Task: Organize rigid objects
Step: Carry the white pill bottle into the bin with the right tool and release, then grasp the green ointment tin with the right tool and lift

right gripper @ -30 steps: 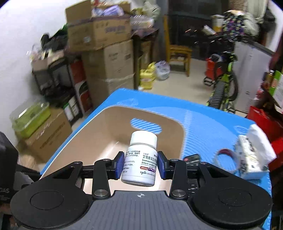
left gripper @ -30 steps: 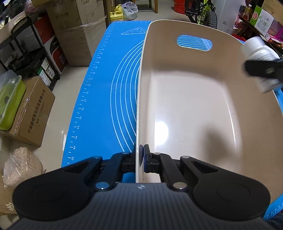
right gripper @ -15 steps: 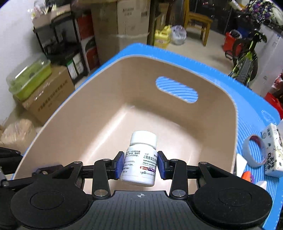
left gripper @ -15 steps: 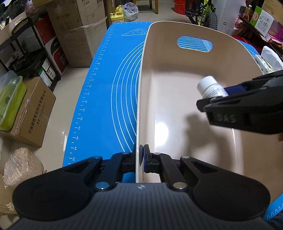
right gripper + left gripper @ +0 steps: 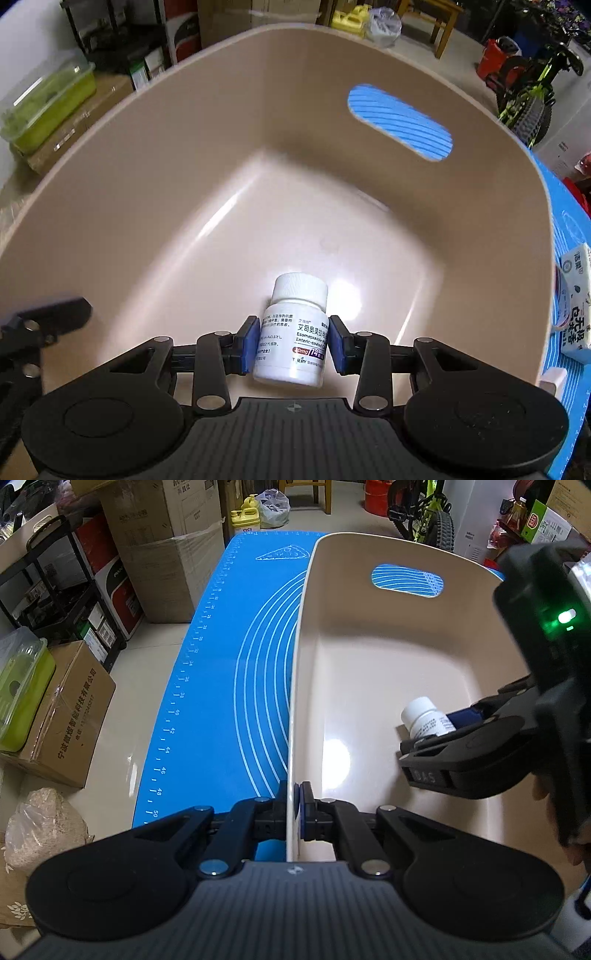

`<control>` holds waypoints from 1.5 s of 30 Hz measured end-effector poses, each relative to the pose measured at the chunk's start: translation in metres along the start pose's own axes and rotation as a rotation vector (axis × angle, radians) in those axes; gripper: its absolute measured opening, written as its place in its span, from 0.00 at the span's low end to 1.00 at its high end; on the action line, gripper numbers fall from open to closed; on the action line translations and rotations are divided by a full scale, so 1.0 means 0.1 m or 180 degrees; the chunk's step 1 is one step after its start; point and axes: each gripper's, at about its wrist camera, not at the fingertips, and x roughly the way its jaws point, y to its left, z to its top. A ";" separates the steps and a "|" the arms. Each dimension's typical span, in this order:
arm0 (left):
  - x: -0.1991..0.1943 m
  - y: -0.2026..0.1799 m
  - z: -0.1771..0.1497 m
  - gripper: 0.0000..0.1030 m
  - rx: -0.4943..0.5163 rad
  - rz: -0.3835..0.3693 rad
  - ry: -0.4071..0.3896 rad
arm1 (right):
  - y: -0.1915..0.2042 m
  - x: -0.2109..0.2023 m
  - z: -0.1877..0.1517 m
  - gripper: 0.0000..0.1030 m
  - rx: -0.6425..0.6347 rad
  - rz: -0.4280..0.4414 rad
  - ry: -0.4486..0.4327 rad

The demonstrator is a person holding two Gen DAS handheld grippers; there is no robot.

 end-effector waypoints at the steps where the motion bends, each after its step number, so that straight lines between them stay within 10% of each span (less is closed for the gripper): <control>1: 0.00 0.00 0.00 0.06 0.0000 0.0000 0.0000 | 0.00 0.02 -0.01 0.44 0.0007 -0.0006 0.0027; 13: 0.01 0.01 -0.01 0.06 0.0002 -0.0002 -0.0004 | -0.04 -0.08 0.07 0.51 0.0081 -0.0009 -0.0049; 32: 0.01 0.02 -0.01 0.06 -0.0002 -0.0006 -0.0003 | -1.21 -1.49 -0.65 0.66 0.0542 -0.0366 -0.1342; 45: 0.01 0.02 -0.01 0.06 0.0000 -0.0004 -0.0005 | -1.89 -0.73 -1.45 0.66 0.0986 -0.0327 -0.0797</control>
